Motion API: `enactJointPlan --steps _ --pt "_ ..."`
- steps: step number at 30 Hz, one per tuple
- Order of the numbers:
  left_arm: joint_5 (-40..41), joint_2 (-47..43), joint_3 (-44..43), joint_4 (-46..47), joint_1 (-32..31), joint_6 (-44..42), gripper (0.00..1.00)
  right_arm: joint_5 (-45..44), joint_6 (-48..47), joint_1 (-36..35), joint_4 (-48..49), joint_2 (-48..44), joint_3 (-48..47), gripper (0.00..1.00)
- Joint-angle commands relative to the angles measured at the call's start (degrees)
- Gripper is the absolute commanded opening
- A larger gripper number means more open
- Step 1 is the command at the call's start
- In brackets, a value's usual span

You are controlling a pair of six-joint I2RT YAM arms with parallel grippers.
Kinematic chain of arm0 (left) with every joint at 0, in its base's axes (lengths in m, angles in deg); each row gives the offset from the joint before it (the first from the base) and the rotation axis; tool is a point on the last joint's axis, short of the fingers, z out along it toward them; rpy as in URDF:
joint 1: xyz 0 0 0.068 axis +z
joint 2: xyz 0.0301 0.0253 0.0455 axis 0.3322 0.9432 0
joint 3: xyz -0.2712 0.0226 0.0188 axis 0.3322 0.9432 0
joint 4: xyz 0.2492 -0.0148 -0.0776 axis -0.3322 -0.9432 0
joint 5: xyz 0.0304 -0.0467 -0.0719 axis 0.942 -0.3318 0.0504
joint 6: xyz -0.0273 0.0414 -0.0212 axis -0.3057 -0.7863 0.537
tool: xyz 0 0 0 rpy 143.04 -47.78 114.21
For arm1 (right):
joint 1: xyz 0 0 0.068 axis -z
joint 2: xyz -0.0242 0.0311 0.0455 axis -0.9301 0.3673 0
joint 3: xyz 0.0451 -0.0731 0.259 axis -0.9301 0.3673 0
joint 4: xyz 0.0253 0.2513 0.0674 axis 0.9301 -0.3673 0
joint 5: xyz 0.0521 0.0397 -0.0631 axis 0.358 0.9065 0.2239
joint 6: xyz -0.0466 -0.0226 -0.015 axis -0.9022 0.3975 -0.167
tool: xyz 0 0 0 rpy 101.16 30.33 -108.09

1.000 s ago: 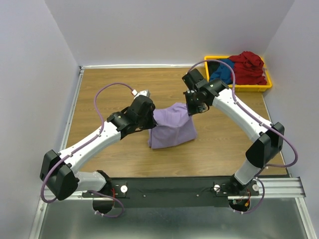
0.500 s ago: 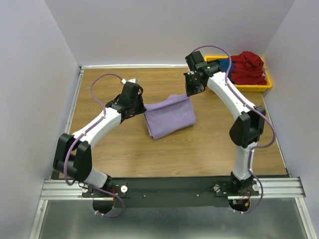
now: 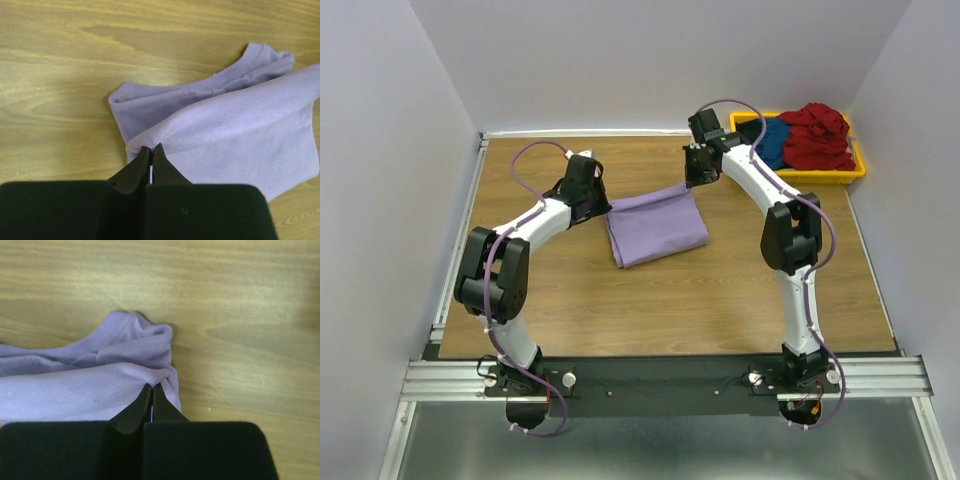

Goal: Fold and stack the t-shirts
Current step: Fold the tshirt

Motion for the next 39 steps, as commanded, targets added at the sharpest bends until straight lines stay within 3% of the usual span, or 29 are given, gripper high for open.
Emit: enactJointPlan --steps 1,9,12,13,14,16,17,20,25,29,31,33,39 --pt "0.4 2.7 -1.6 3.9 2.0 -0.9 0.00 0.3 -0.7 1.3 7.4 1.9 -2.0 0.01" --pt "0.5 5.2 -0.4 5.5 2.0 1.0 0.00 0.4 -1.8 1.7 9.5 4.8 -2.5 0.09" --pt "1.2 4.8 0.1 5.8 2.1 2.0 0.03 0.4 -1.5 1.8 9.7 4.9 -2.5 0.24" --pt "1.4 4.1 0.2 5.8 2.0 2.2 0.07 0.5 -1.3 1.8 9.7 4.8 -2.4 0.28" --pt "1.8 3.7 0.5 5.8 2.1 2.4 0.19 0.4 -1.1 1.8 9.8 3.7 -2.0 0.35" --pt "5.1 2.0 0.5 4.9 2.1 2.6 0.37 0.4 -1.0 1.8 9.8 2.1 -1.0 0.40" --pt "7.1 1.3 0.5 4.0 2.0 2.7 0.52 0.4 -1.0 1.9 9.7 1.3 -0.5 0.42" --pt "8.8 -2.4 0.9 2.5 2.1 2.8 0.67 0.3 -0.2 2.7 9.8 -2.7 4.0 0.45" --pt "9.3 -11.7 4.7 2.1 0.3 3.7 0.66 7.7 2.9 5.0 14.2 -12.4 16.3 0.46" --pt "5.6 -17.1 8.5 5.1 -4.1 5.9 0.54 25.7 8.3 7.4 28.9 -22.2 30.7 0.45" --pt "0.7 -18.6 12.2 8.0 -7.4 7.8 0.48 30.0 10.5 7.8 33.9 -26.2 37.6 0.46" --pt "-1.8 -18.6 15.3 12.6 -10.9 10.5 0.37 36.1 13.7 7.8 41.0 -27.7 42.7 0.45" --pt "-5.9 -10.3 20.0 21.7 -13.8 15.4 0.24 46.1 22.6 8.6 60.7 -23.1 52.8 0.45"
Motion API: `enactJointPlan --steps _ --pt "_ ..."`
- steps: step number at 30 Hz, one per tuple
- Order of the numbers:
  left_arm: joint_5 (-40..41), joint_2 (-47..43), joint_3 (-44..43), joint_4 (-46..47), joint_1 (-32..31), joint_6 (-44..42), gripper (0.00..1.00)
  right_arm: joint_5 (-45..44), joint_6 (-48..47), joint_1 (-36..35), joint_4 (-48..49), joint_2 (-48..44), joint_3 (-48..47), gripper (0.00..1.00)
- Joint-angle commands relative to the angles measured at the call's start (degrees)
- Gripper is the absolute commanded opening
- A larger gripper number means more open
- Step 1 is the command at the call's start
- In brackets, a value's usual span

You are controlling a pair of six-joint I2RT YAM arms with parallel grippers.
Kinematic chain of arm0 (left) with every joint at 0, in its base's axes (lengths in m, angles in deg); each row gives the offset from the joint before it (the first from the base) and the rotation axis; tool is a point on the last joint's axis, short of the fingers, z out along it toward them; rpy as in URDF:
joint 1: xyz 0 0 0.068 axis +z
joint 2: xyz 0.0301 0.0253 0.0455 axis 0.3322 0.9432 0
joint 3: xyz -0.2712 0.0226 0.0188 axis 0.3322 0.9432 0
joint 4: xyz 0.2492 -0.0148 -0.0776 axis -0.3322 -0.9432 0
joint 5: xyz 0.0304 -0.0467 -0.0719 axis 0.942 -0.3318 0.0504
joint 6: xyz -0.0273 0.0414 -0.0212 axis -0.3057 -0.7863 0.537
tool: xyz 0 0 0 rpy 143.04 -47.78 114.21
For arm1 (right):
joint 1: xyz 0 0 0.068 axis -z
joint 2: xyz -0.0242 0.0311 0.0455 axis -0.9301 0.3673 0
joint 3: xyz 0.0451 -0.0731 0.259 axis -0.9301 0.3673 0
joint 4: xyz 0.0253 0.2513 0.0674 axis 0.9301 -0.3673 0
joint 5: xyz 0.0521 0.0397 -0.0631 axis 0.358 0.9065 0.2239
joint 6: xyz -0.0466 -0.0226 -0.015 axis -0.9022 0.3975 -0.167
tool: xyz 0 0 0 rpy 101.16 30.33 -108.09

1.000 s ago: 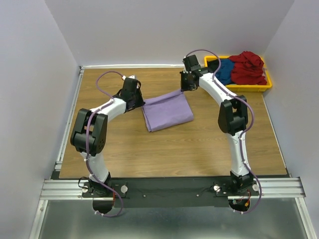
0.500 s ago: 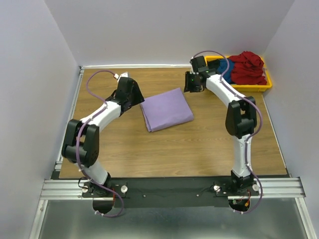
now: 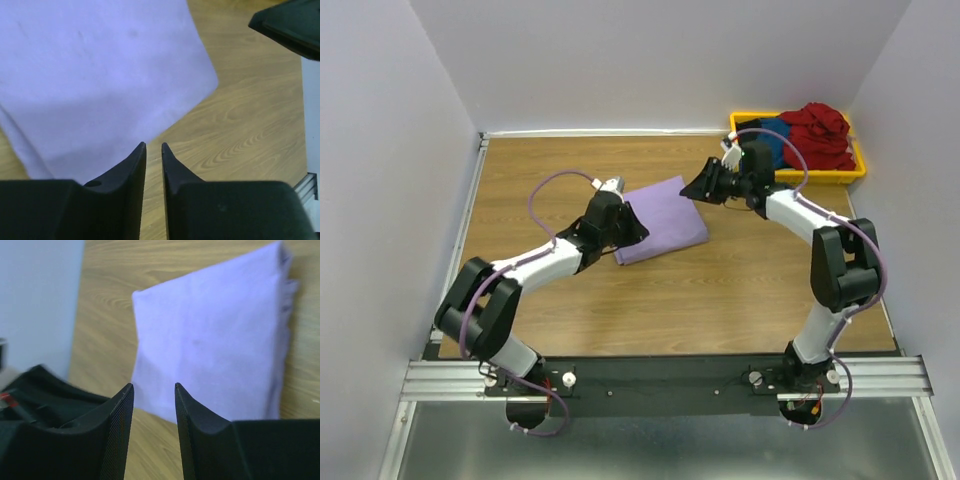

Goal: Fold and stack the t-shirts
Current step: Fold the tshirt

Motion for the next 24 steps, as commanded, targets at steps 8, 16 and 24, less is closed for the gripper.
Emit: enactJointPlan --steps 8,16,24 --pt "-4.4 12.6 8.8 8.6 0.4 7.2 0.14 10.8 12.5 4.3 28.1 14.1 20.6 0.42" --pt "-4.5 5.9 20.1 8.7 0.8 9.1 0.13 9.5 17.7 5.8 35.3 9.7 36.2 0.40" --pt "-2.1 -12.7 27.2 6.5 0.7 10.6 0.16 11.5 16.1 4.3 32.1 -6.6 41.1 0.43"
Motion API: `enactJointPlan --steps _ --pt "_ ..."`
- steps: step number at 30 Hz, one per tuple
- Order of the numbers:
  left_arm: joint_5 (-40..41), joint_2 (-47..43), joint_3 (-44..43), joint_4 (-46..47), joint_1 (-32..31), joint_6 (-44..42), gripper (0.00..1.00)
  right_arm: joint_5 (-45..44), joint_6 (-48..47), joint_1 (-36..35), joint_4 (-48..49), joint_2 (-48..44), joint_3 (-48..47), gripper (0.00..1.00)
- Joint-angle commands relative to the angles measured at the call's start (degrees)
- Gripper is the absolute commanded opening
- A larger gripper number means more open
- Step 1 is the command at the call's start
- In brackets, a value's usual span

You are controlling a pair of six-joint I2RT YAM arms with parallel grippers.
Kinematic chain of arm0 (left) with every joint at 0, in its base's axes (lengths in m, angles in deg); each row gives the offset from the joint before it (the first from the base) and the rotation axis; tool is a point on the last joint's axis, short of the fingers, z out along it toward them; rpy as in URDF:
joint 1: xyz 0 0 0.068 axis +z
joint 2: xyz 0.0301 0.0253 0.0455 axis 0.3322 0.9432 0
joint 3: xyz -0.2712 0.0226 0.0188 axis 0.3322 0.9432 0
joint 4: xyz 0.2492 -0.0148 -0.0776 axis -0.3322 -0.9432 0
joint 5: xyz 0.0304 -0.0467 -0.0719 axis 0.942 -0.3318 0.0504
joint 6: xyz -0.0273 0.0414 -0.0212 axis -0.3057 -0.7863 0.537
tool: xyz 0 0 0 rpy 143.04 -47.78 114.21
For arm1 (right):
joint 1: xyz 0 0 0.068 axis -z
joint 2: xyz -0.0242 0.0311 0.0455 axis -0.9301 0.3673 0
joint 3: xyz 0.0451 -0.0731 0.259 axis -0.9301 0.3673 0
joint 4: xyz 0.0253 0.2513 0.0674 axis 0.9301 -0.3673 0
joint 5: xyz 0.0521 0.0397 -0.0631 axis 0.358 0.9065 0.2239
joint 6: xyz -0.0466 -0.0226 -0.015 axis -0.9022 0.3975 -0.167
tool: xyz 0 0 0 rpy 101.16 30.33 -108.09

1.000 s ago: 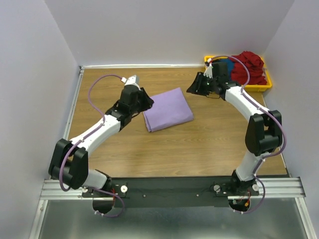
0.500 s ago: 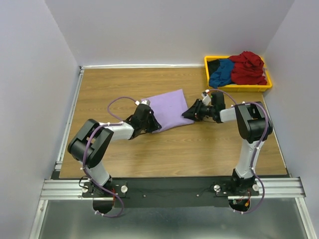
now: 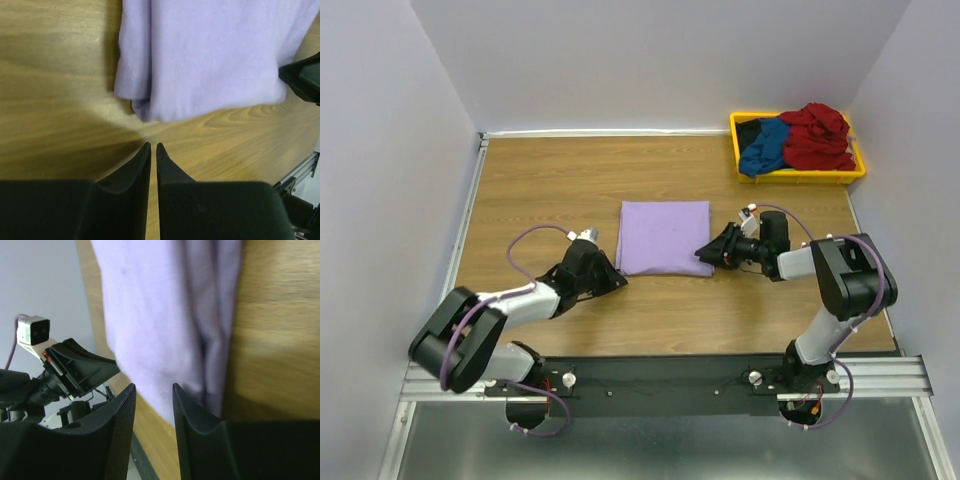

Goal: Fold and stack the t-shirts
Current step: Fold the tshirt

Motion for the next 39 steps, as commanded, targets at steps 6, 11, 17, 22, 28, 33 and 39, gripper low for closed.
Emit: enactJointPlan --steps 6,11,17,22,28,33,39 --pt "4.8 -12.1 -2.3 -3.1 0.1 -0.9 0.17 -1.7 2.2 -10.7 -2.2 -10.0 -7.1 0.49" --pt "4.7 -2.7 -6.1 -1.0 0.2 -2.4 0.17 -3.7 8.4 -16.3 5.8 -4.3 -9.4 0.52" --pt "4.5 5.6 -5.3 -0.2 0.4 -0.4 0.16 -5.8 8.5 -19.9 8.8 7.9 -9.1 0.52" --pt "4.2 6.2 -1.6 0.2 0.6 1.2 0.16 -8.7 7.9 -19.0 8.3 13.2 -4.6 0.52" --pt "5.5 -0.3 -0.7 -1.3 1.2 0.2 0.16 -5.7 7.2 -16.2 6.5 5.5 -4.7 0.52" --pt "5.7 -8.4 -2.3 0.6 5.0 -1.9 0.15 -6.0 4.9 -9.6 1.0 -2.0 -10.0 0.52" --pt "3.1 -0.2 -17.8 1.9 8.1 -9.4 0.16 -14.6 0.5 -4.9 -5.8 -2.8 -18.7 0.52"
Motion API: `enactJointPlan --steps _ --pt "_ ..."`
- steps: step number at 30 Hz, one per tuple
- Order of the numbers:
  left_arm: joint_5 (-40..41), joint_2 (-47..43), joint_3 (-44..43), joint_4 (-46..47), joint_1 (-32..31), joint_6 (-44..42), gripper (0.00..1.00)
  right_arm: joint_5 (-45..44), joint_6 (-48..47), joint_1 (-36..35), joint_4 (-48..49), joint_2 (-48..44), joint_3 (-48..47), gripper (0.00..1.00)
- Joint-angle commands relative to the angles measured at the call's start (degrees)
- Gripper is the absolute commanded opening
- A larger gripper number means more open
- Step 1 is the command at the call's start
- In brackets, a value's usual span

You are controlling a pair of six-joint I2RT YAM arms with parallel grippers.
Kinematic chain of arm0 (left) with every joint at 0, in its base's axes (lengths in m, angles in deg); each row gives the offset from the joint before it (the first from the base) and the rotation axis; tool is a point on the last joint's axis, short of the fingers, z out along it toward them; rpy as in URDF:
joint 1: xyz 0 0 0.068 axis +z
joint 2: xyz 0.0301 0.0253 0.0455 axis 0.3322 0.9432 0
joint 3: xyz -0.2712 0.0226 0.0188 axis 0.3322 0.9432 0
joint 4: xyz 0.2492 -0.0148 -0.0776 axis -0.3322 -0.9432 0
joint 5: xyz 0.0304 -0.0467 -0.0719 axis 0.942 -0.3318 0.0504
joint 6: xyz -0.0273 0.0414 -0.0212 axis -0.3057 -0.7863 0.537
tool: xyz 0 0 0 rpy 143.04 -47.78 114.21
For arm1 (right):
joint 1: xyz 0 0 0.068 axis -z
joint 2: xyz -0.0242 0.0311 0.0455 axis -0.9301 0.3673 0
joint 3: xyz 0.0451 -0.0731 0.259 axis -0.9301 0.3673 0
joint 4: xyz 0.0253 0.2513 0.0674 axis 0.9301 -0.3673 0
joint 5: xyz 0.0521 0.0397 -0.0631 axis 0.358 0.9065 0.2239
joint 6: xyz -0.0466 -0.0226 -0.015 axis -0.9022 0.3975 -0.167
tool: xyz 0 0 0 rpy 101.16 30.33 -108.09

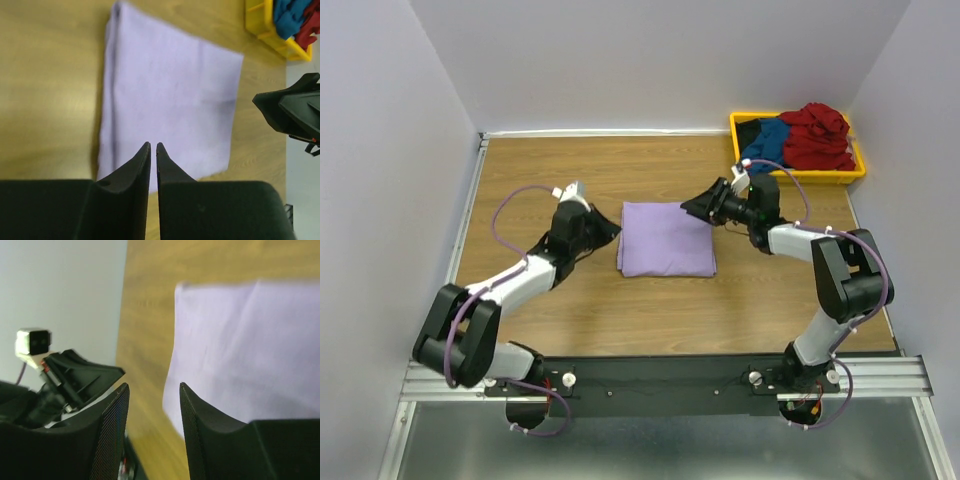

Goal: Fold and stack the t-shirts
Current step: Fold the tshirt, then neatly place the folded tshirt to the corner

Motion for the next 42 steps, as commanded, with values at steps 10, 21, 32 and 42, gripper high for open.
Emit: enactJointPlan --steps 10,21,32,42 --pt "-4.8 30.8 -29.4 1.0 2.1 -9.2 0.16 -13.9 0.1 5.1 -4.1 13.3 -14.2 0.52" --pt "-6.3 38.3 -29.6 0.3 4.7 -7.2 0.15 -14.2 0.2 9.1 -1.5 17.4 -6.9 0.51" --pt "6.1 12.3 -26.3 -8.2 5.4 -15.9 0.30 -25.6 -21.3 2.5 -40.1 0.7 -18.9 0.62" --pt "22.7 -15.3 -17.0 -23.1 5.5 -25.1 0.85 -53.2 -18.8 -26.6 -65.9 5.7 -34.1 0.67"
